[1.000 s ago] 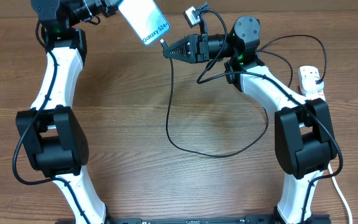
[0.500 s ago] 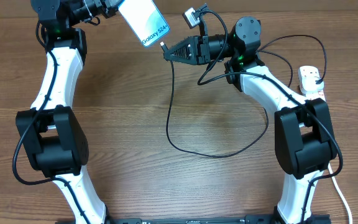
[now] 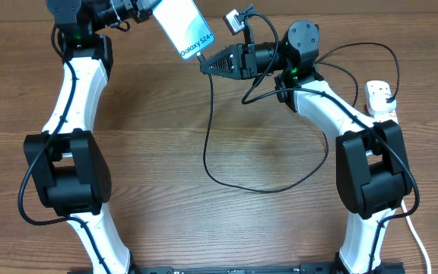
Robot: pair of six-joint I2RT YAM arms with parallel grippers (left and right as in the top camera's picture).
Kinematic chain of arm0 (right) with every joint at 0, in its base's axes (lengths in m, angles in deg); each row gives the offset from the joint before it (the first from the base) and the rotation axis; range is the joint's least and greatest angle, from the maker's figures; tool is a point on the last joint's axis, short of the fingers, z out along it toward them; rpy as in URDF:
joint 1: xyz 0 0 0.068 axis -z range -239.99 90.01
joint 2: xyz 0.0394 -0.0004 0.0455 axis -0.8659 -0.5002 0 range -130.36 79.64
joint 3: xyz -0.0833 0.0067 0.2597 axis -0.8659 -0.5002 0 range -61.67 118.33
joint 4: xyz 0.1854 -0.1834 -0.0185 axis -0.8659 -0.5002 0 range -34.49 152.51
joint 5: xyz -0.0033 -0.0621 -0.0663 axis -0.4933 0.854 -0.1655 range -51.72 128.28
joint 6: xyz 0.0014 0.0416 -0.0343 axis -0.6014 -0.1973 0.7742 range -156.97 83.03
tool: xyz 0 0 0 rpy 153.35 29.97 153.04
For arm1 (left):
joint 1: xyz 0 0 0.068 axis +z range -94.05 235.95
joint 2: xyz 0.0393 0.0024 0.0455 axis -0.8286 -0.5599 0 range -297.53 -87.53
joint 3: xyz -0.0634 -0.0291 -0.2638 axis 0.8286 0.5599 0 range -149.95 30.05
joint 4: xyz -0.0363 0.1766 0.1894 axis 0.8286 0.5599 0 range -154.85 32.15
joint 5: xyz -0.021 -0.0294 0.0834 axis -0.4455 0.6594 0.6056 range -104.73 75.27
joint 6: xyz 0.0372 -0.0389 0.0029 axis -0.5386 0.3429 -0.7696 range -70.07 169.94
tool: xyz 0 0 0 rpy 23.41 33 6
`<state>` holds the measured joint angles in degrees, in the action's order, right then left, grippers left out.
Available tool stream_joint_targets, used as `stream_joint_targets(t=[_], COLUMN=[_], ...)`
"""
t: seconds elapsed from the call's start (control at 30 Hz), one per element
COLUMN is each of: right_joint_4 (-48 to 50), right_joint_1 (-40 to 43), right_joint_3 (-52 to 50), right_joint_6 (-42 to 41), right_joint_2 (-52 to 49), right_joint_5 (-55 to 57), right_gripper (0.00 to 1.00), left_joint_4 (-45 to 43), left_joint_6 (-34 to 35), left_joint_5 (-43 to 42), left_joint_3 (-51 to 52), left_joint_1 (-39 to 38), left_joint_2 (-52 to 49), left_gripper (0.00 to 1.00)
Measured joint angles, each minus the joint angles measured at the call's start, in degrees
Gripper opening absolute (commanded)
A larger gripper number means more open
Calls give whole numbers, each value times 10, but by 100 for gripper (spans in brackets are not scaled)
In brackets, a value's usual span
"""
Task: Plug charger to phone and switch on socket
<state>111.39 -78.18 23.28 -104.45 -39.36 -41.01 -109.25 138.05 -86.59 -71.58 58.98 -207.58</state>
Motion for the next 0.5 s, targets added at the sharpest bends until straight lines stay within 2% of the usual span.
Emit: stream_joint_targets(t=[0.5], right_joint_4=[0], right_joint_1=[0], right_joint_3=[0], right_joint_6=[0], right_joint_2=[0], right_joint_5=[-4], right_gripper=[4], left_joint_4=[15], left_joint_6=[-12], left_joint_5=[-5], left_joint_3=[0], left_joint_1=[5], left_joint_2=[0], left_gripper=[4])
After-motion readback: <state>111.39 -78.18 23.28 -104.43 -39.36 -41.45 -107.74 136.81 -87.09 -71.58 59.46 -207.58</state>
